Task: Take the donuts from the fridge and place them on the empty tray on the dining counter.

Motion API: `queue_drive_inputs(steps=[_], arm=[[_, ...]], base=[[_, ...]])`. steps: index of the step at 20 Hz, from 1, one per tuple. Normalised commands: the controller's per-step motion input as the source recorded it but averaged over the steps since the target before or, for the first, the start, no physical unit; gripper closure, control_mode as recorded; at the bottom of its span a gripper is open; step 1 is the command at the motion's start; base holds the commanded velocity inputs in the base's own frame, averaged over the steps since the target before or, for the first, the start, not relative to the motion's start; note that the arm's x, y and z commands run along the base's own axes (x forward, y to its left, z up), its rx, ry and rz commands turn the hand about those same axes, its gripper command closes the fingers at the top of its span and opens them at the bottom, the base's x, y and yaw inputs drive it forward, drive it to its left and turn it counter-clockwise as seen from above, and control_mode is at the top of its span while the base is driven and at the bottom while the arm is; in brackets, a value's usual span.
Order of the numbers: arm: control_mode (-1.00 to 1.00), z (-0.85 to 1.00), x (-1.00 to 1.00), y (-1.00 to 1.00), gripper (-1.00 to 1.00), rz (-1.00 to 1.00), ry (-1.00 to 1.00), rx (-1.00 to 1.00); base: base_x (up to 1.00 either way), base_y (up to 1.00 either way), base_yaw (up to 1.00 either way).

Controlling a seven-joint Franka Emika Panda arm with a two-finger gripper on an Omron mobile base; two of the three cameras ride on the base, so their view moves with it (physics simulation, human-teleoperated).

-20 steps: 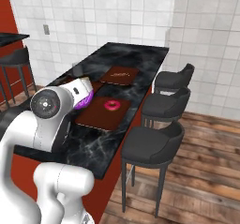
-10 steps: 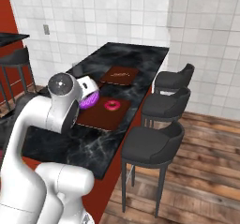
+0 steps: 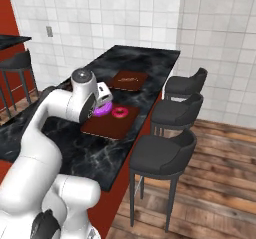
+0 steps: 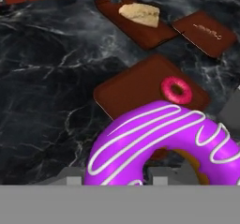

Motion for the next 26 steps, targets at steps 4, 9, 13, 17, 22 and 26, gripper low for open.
queue_drive_inputs(steps=[4,9,13,17,22,26], arm=[[-1.00,-0.42,0.35,0.03,1.00,0.00,0.03,-0.01],[-1.00,-0.39,0.13,0.10,1.00,0.00,0.00,0.00],[-1.00,-0.56,0.33,0.18,1.00,0.00,0.01,0.00],[-1.00,-0.54,0.40,0.07,1.00,0.00,0.11,0.01],[-1.00,-0.23,0.59,0.02,1.00,0.00,0.22,0.04],[-1.00,-0.06,0.76,0.03,1.00,0.00,0.19,0.00]], base=[[0.00,0.00,0.00],[0.00,0.00,0.00],[0.00,0.00,0.00],[0.00,0.00,0.00],[0.00,0.00,0.00],[0.00,0.00,0.00]])
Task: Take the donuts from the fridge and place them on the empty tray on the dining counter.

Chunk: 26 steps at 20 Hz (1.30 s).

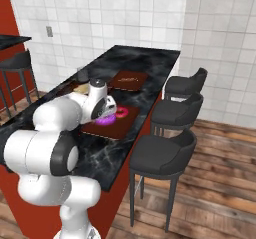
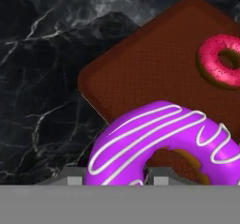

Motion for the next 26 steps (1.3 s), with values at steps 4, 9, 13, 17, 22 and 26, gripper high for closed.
queue_drive_inputs(steps=[4,9,13,17,22,26], arm=[[-1.00,-0.12,0.79,0.07,1.00,0.00,0.19,0.00],[-1.00,-0.44,0.64,0.08,1.00,0.00,0.04,0.00],[-1.00,-0.67,0.51,0.10,1.00,0.00,0.00,0.00],[-1.00,-0.81,0.31,0.03,1.00,0.00,0.00,0.00],[-1.00,-0.57,0.41,0.00,1.00,0.00,0.00,0.00],[-1.00,-0.37,0.43,0.00,-1.00,0.00,0.00,0.00]], base=[[0.00,0.00,0.00],[0.00,0.00,0.00],[0.00,0.00,0.00],[0.00,0.00,0.00],[0.00,0.00,0.00],[0.00,0.00,0.00]])
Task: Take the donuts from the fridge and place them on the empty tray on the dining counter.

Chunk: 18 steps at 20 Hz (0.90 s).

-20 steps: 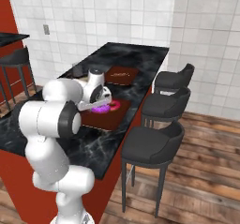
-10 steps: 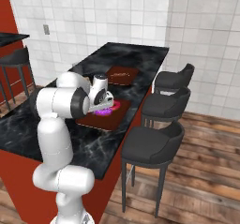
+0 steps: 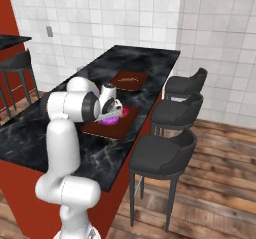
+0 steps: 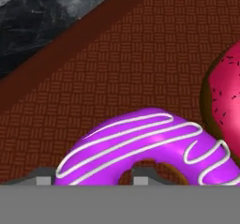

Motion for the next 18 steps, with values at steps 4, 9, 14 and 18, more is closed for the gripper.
queue_drive_inputs(steps=[4,9,14,18], arm=[[-1.00,-0.15,-0.11,-0.07,-1.00,-0.05,0.05,0.00],[-1.00,0.03,-0.39,-0.12,-1.00,-0.10,0.13,0.00],[-1.00,0.64,-0.17,-0.01,-1.00,-0.06,0.14,0.00],[-1.00,1.00,-0.06,0.00,-1.00,0.00,0.16,-0.02]], base=[[0.00,0.00,0.00],[0.00,0.00,0.00],[0.00,0.00,0.00],[0.00,0.00,0.00]])
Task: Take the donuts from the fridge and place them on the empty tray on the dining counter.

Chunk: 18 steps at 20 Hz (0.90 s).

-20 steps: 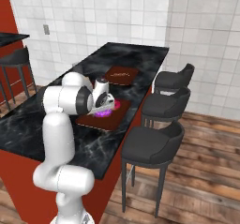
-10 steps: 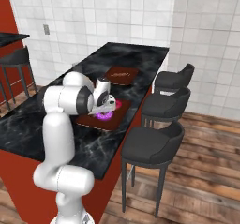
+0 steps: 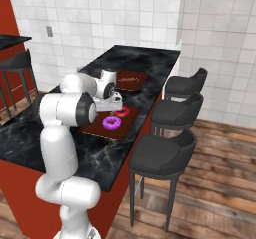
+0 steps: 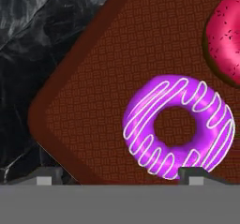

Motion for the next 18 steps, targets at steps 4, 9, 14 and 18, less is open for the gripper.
queue_drive_inputs(steps=[4,9,14,18], arm=[[-1.00,0.75,-0.61,-0.12,-1.00,0.00,0.03,-0.02],[-1.00,0.26,-1.00,-0.47,-1.00,-0.02,-0.31,0.02],[-1.00,0.00,-1.00,-0.43,-1.00,-0.01,-0.62,0.06],[-1.00,0.00,-0.94,-0.05,-1.00,0.00,-0.65,0.01]], base=[[0.00,0.00,0.00],[0.00,0.00,0.00],[0.00,0.00,0.00],[0.00,0.00,0.00]])
